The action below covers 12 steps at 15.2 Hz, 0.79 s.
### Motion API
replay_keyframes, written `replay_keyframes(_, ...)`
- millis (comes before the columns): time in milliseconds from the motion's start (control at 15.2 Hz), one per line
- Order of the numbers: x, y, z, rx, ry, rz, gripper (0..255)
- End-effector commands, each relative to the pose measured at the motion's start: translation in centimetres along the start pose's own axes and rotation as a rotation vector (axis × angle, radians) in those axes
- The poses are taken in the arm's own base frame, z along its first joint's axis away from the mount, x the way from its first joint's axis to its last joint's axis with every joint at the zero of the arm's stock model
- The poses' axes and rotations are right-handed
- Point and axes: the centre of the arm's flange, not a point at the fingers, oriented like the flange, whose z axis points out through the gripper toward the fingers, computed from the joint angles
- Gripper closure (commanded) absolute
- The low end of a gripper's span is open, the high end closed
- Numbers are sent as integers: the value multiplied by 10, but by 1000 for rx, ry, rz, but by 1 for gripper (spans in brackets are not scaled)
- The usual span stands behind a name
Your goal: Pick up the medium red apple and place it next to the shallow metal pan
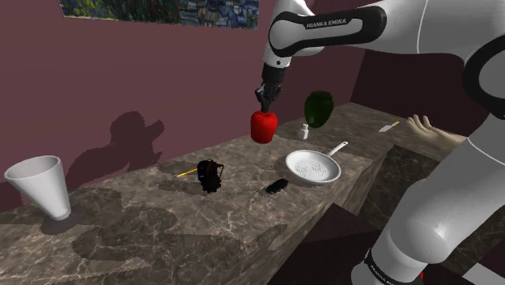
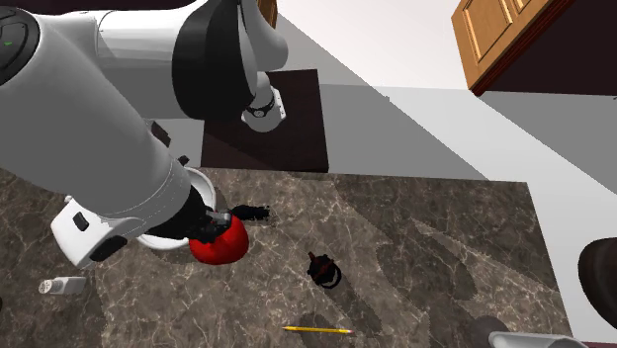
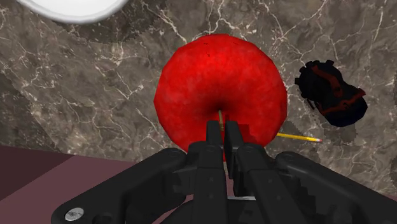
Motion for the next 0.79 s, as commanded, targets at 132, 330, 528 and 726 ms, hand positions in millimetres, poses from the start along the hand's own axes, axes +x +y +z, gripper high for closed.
replay_keyframes(132, -4, 1, 21, 0, 1, 0, 255)
replay_keyframes(330, -7, 1, 37, 0, 1, 0, 255)
replay_keyframes(528, -9, 1, 52, 0, 1, 0, 255)
replay_keyframes(726, -12, 1, 68, 0, 1, 0, 255)
